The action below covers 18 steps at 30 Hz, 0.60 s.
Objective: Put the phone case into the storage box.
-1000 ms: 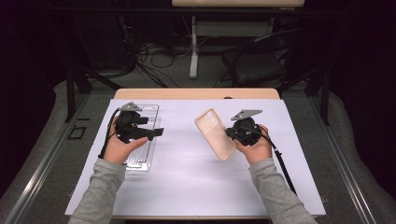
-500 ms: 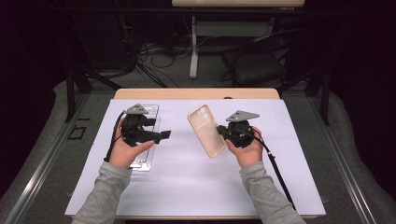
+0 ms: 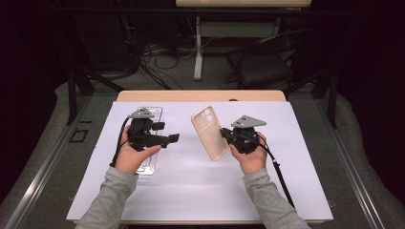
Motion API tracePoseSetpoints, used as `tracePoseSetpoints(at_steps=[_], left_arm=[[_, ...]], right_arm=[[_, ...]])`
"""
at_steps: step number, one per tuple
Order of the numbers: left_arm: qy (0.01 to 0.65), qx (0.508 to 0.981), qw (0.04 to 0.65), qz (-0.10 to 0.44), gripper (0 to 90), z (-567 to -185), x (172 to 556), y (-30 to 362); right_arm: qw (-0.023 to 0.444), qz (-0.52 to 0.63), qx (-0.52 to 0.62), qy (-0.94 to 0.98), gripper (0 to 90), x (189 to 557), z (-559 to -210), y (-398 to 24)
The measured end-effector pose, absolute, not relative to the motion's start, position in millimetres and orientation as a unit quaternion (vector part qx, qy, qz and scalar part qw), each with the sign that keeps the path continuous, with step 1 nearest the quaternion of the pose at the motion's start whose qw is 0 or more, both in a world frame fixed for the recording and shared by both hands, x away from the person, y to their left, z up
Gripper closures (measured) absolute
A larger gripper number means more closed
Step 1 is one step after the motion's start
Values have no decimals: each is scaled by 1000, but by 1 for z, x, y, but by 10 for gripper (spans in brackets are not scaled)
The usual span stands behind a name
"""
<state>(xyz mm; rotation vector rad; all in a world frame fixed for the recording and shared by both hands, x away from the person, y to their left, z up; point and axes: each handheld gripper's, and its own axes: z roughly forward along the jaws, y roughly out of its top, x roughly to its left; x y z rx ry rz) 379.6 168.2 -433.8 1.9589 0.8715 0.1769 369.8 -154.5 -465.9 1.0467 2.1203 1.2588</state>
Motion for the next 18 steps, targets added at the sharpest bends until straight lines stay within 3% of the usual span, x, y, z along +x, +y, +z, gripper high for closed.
tracePoseSetpoints(at_steps=[18], left_arm=[[344, 805, 483, 24, 206, -443, 374, 145]], right_arm=[[234, 463, 380, 765, 877, 367, -468, -151]])
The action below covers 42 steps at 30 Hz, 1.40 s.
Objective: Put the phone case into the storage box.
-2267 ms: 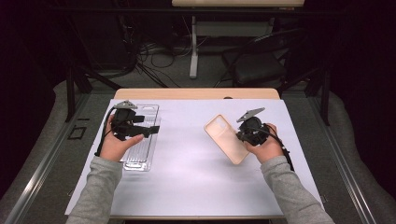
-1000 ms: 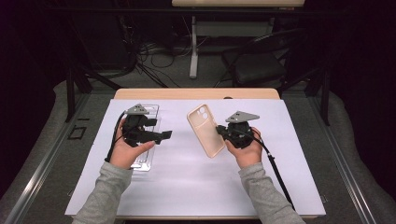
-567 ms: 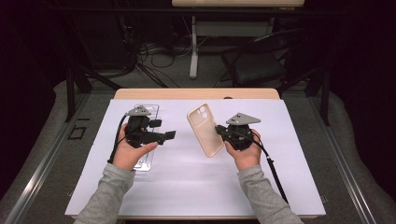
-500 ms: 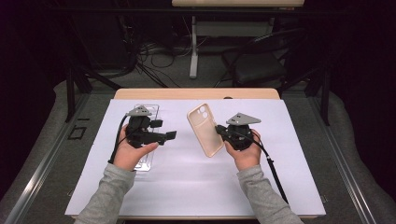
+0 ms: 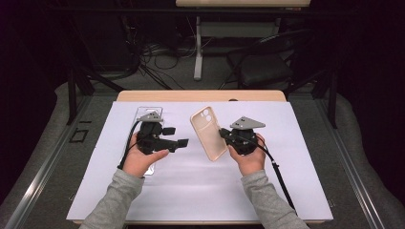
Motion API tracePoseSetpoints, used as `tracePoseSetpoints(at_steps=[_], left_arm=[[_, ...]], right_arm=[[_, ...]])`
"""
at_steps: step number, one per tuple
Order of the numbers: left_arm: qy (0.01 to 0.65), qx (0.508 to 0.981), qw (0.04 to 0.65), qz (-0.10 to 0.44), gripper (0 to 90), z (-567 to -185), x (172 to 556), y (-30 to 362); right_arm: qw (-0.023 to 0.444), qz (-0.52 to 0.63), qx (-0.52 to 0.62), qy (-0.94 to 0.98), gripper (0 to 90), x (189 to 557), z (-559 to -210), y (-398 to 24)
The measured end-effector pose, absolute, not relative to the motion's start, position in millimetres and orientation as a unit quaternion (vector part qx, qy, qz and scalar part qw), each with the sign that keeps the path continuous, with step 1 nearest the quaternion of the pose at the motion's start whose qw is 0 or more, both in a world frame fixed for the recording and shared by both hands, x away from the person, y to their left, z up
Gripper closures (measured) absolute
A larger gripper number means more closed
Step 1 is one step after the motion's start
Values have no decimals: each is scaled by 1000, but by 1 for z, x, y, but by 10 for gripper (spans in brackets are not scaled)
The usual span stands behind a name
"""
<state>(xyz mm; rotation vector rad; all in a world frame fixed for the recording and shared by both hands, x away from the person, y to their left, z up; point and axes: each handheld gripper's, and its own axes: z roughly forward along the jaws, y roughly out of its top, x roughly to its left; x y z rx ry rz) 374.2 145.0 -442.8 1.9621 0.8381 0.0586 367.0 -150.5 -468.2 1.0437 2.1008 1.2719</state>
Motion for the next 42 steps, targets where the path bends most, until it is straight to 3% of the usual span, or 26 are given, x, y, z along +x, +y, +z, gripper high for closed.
tracePoseSetpoints(at_steps=[18, 42], left_arm=[[348, 808, 476, 11, 377, -448, 367, 134], [356, 787, 504, -19, 455, -456, 364, 126]], right_arm=[[239, 465, 377, 764, 877, 365, -468, -148], [240, 472, 380, 759, 877, 363, -472, -145]])
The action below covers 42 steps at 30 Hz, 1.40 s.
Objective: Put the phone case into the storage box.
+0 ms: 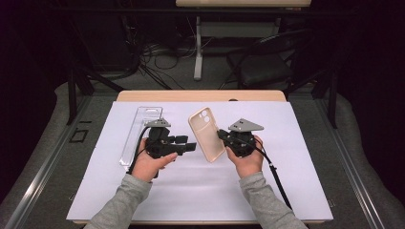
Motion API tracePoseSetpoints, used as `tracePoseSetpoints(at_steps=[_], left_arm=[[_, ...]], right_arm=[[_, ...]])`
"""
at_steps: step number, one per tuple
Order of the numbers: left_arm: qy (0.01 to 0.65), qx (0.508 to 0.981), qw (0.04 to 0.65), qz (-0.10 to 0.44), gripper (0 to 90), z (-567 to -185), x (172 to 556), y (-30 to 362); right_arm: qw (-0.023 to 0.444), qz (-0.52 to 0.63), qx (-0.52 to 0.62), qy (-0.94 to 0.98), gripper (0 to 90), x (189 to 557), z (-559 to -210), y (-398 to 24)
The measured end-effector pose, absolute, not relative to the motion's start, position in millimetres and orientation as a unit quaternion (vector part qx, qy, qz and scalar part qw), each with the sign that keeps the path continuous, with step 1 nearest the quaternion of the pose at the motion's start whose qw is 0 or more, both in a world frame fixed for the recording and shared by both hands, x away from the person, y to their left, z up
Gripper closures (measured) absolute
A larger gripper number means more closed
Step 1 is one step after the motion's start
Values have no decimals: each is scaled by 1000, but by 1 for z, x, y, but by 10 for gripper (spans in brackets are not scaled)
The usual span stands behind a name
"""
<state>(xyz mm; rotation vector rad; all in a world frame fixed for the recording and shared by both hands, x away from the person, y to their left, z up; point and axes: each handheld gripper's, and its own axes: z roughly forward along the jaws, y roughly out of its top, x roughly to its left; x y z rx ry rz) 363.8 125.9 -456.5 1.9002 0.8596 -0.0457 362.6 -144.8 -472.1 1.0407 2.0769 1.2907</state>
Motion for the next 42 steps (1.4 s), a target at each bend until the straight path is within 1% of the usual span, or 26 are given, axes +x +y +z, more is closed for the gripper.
tracePoseSetpoints(at_steps=[6, 14, 22, 29, 42], left_arm=[[355, 787, 505, -23, 471, -459, 363, 123], [360, 778, 513, -33, 522, -462, 361, 120], [368, 774, 513, -45, 553, -464, 362, 121], [379, 765, 515, -73, 597, -466, 365, 122], [388, 762, 513, -79, 682, -468, 365, 123]], right_arm=[[237, 471, 380, 760, 877, 362, -474, -143], [234, 474, 377, 761, 877, 360, -475, -139], [233, 474, 372, 764, 877, 358, -477, -135], [229, 474, 368, 766, 877, 356, -478, -130], [223, 476, 362, 770, 877, 355, -479, -127]])
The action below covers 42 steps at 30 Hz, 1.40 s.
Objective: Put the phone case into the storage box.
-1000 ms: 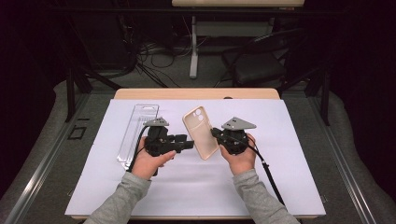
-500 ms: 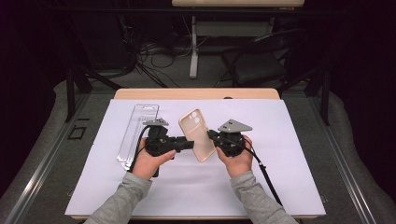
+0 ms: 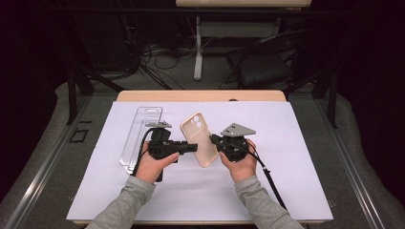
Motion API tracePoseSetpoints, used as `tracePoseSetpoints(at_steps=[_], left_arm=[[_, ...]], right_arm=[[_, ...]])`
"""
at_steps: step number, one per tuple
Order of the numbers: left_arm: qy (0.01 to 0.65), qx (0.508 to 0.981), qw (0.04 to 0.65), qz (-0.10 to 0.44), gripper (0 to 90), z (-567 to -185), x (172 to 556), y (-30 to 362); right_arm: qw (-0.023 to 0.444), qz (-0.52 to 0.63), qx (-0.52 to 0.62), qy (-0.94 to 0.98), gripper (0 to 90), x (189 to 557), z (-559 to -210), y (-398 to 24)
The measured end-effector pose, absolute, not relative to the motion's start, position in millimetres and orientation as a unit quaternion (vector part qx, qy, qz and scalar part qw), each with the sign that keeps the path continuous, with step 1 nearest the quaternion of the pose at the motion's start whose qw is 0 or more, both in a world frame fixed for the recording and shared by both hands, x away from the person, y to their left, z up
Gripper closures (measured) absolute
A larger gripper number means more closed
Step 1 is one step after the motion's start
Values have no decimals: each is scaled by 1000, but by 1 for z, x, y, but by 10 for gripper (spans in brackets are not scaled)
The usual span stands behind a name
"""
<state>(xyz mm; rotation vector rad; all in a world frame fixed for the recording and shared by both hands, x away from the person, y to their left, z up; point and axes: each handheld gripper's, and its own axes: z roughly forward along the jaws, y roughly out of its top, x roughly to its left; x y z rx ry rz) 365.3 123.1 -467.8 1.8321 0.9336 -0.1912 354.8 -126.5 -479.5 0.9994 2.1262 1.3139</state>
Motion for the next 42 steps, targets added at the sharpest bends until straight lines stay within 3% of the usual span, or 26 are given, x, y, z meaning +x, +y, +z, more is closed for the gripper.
tracePoseSetpoints(at_steps=[10, 42], left_arm=[[388, 760, 513, -87, 749, -468, 364, 122], [406, 750, 514, -92, 794, -468, 363, 123]], right_arm=[[223, 477, 361, 769, 876, 354, -479, -125], [249, 478, 357, 763, 875, 348, -479, -123]])
